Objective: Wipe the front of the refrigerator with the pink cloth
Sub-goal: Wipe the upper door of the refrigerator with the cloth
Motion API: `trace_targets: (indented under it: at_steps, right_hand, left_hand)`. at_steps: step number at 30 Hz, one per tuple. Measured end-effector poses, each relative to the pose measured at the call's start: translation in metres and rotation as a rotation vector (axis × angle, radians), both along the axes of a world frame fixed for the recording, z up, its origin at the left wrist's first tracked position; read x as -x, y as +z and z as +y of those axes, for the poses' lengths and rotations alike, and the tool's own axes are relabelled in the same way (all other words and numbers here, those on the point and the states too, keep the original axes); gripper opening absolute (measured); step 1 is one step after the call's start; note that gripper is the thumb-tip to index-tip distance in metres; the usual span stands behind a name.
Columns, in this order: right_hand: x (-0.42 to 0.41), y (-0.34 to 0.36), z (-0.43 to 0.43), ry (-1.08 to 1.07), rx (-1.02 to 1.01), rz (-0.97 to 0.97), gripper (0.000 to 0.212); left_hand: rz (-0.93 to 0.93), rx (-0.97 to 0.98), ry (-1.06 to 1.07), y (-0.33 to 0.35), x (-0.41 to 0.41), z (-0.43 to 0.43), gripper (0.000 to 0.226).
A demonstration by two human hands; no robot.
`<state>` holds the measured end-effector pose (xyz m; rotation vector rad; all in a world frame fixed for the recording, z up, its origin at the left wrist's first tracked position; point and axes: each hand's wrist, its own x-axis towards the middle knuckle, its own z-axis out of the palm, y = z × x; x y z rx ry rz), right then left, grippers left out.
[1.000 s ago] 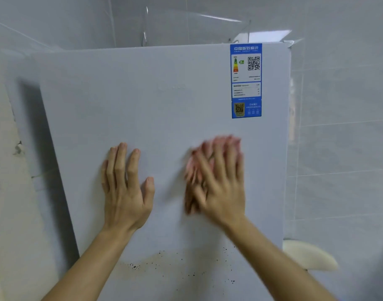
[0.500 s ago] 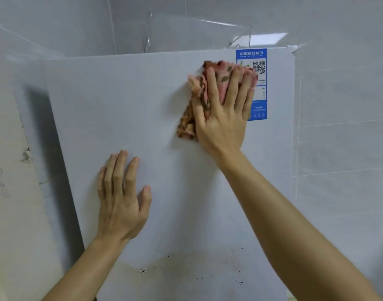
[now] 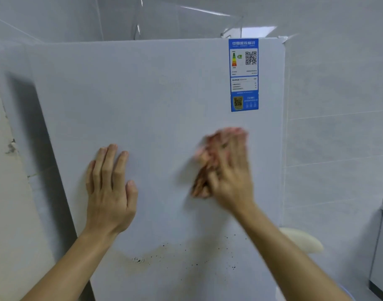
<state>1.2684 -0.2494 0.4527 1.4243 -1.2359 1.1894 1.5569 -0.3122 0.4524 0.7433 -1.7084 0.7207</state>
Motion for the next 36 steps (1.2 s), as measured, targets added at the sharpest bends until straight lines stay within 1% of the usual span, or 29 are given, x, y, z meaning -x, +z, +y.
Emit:
trace_targets:
  at_steps: [2,4,5,6,8,11,13,15,17,18,19,22,24,26,27,28,29,32,34,36]
  right_hand:
    - [0.020,0.035,0.003,-0.069,0.080,-0.225,0.063]
    - [0.012,0.061,-0.002,-0.118,0.158,-0.393,0.061]
    - [0.003,0.067,-0.006,-0.125,0.179,-0.448,0.061]
    - [-0.007,0.067,-0.008,-0.126,0.189,-0.457,0.063]
    - [-0.024,0.049,-0.009,-0.110,0.155,-0.343,0.066]
    - [-0.044,-0.022,-0.003,-0.073,-0.015,-0.040,0.063]
    - [-0.040,-0.070,0.001,-0.083,-0.101,0.117,0.058]
    - [-0.023,-0.095,0.005,-0.100,-0.145,0.205,0.059]
    - [-0.006,-0.095,0.011,-0.113,-0.149,0.217,0.067]
    - [0.000,-0.087,0.013,-0.110,-0.132,0.167,0.071]
    - [0.007,-0.073,0.014,-0.097,-0.105,0.070,0.073]
    - [0.027,-0.003,0.011,-0.079,0.013,-0.303,0.066]
    - [0.028,0.045,0.008,-0.078,0.097,-0.479,0.063]
    - [0.016,0.072,0.001,-0.090,0.148,-0.574,0.063]
    - [0.007,0.076,-0.003,-0.096,0.157,-0.575,0.063]
    - [-0.003,0.075,-0.005,-0.102,0.158,-0.533,0.063]
    - [-0.017,0.067,-0.008,-0.100,0.147,-0.446,0.064]
    - [-0.070,0.007,-0.012,-0.015,0.013,-0.050,0.064]
    - [-0.091,-0.042,-0.013,0.015,-0.069,0.224,0.060]
    - [-0.091,-0.068,-0.012,-0.007,-0.119,0.371,0.058]
  left_hand:
    - [-0.006,-0.004,-0.008,0.000,-0.002,0.000,0.061]
    - [-0.012,-0.003,-0.016,0.000,-0.003,-0.001,0.061]
    - [-0.020,-0.003,-0.015,0.000,-0.004,-0.002,0.061]
    - [-0.024,0.003,-0.015,-0.002,-0.004,-0.002,0.061]
    - [-0.019,0.026,-0.011,-0.003,-0.002,-0.003,0.061]
    - [0.021,0.047,-0.014,-0.004,0.006,-0.005,0.062]
    - [0.048,0.052,-0.015,-0.006,0.010,-0.005,0.062]
    - [0.060,0.062,-0.016,-0.007,0.011,-0.005,0.062]
    - [0.059,0.065,-0.011,-0.007,0.010,-0.007,0.061]
    - [0.058,0.068,-0.009,-0.007,0.009,-0.008,0.061]
    - [0.058,0.070,-0.010,-0.007,0.009,-0.008,0.061]
    - [0.059,0.077,-0.007,-0.006,0.010,-0.009,0.060]
    - [0.062,0.077,-0.008,-0.007,0.010,-0.009,0.060]
    - [0.066,0.075,-0.008,-0.006,0.010,-0.009,0.060]
    - [0.064,0.076,-0.006,-0.006,0.009,-0.009,0.060]
    - [0.063,0.079,-0.009,-0.006,0.010,-0.008,0.060]
    - [0.062,0.081,-0.011,-0.006,0.010,-0.008,0.060]
    - [0.064,0.085,-0.010,-0.007,0.010,-0.009,0.060]
    - [0.067,0.087,-0.011,-0.007,0.010,-0.010,0.061]
    - [0.060,0.090,-0.011,-0.007,0.011,-0.010,0.061]
